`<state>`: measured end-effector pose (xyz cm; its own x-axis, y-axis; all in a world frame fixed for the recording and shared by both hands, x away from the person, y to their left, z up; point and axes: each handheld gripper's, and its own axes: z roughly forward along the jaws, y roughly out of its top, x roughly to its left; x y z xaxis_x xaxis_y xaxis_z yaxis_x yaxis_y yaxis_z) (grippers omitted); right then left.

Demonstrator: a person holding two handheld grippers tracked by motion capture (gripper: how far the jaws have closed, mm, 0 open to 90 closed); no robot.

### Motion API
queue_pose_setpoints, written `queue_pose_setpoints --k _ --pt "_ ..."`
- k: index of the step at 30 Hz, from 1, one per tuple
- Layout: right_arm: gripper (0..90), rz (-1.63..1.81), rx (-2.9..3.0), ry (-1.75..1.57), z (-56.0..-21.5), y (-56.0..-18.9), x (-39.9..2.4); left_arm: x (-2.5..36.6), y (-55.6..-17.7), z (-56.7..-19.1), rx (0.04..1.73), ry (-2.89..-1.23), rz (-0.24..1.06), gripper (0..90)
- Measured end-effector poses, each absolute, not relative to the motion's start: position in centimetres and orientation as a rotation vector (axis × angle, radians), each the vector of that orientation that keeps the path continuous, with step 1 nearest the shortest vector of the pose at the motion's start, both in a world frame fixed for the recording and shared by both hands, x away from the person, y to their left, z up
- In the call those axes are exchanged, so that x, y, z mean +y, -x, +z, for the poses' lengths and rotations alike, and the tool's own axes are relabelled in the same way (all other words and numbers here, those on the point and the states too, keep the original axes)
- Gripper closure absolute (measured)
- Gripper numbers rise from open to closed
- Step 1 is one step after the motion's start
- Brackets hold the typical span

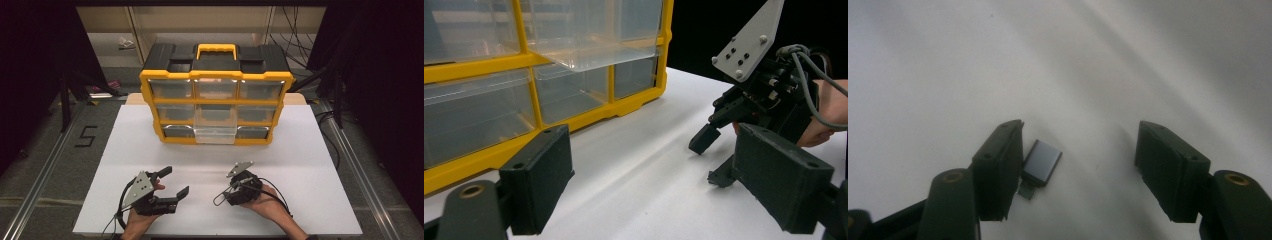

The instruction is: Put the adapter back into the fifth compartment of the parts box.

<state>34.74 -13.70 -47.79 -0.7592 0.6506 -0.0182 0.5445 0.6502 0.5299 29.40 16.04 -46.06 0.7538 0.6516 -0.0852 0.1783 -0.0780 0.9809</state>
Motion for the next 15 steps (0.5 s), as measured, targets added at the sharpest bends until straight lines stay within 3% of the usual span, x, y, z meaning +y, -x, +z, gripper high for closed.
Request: queue_pose_setpoints --k 15 --pt "66.4 0.708 2.744 -0.920 -47.25 -34.39 -13.74 16.03 -29.40 -46.06 0.676 -1.633 0.445 16.0"
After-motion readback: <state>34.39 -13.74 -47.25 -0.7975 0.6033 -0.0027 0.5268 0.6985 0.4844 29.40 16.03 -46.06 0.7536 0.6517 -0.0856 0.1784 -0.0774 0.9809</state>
